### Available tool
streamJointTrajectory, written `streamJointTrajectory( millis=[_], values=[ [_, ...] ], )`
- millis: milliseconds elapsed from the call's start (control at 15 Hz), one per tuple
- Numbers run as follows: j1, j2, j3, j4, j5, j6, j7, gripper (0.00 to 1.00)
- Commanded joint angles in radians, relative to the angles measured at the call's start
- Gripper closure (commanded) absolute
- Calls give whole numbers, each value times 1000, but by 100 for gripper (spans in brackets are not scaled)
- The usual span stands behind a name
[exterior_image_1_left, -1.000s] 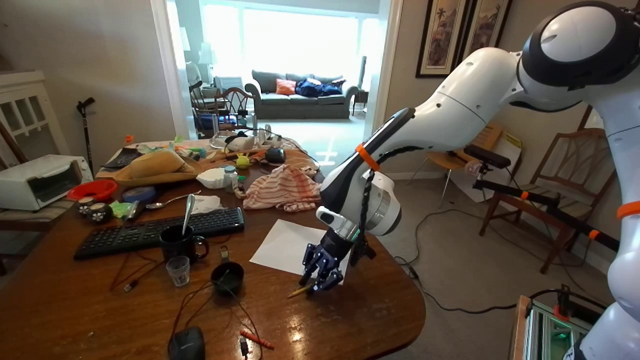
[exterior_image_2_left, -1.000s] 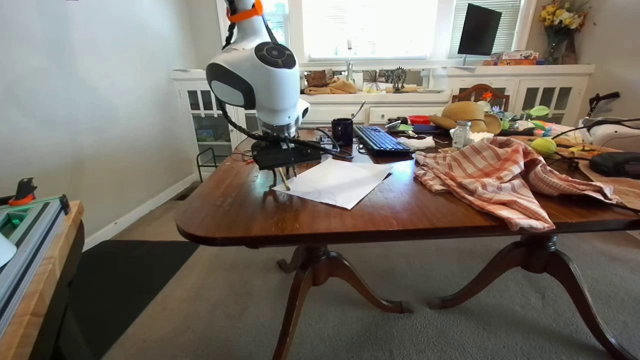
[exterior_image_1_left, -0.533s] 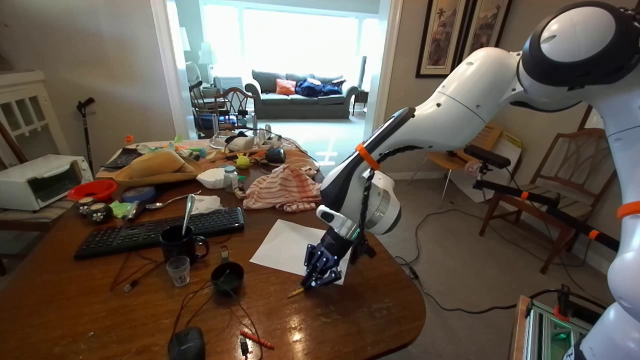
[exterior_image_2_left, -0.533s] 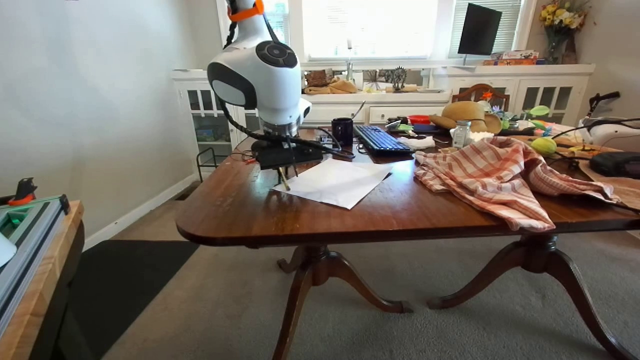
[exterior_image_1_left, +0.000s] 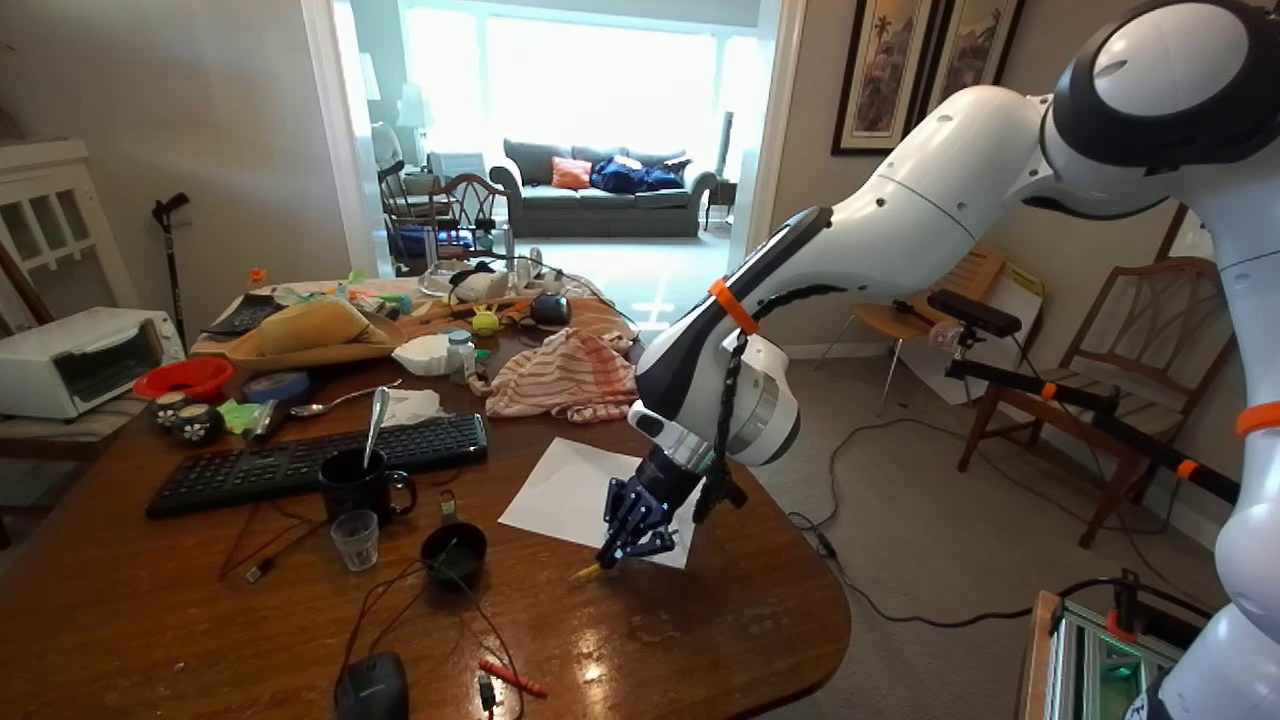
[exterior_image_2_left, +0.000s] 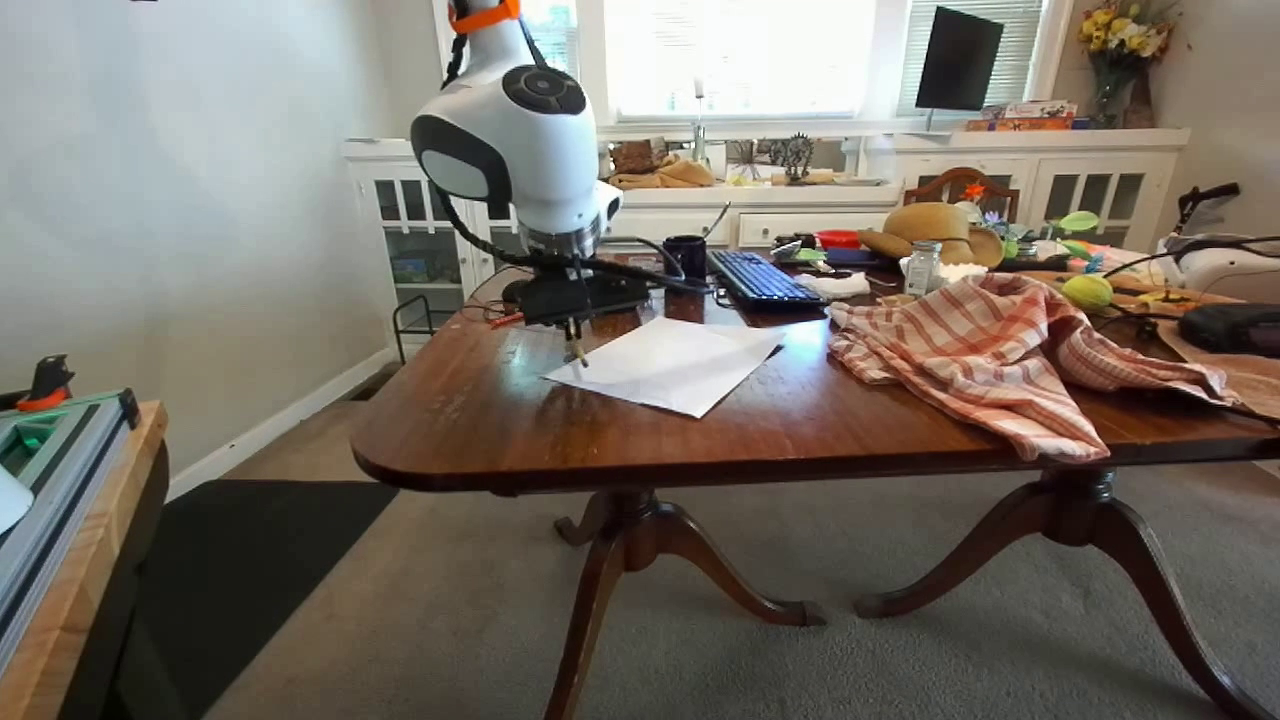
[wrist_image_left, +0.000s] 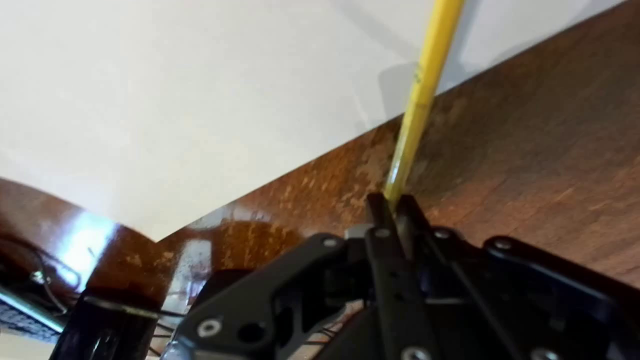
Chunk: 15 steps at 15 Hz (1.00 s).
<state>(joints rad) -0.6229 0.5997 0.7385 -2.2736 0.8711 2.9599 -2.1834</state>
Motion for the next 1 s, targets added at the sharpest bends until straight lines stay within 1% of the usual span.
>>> streamJointTrajectory(
  millis=[0,133,267,400,533,733,800,933],
  values=[
    [37,-144,37,-60,3,112,18,98],
    [105,-222,-6,-89,-54,116,46,98],
    [181,-298,-73,-117,-125,81,77,98],
    [263,-383,-155,-149,-225,44,130,98],
    [346,-441,-259,-164,-364,29,188,98],
    [452,-497,-424,-168,-611,-7,261,98],
    [503,-510,-496,-166,-691,-18,281,98],
    [539,-507,-587,-162,-852,-9,298,98]
  ],
)
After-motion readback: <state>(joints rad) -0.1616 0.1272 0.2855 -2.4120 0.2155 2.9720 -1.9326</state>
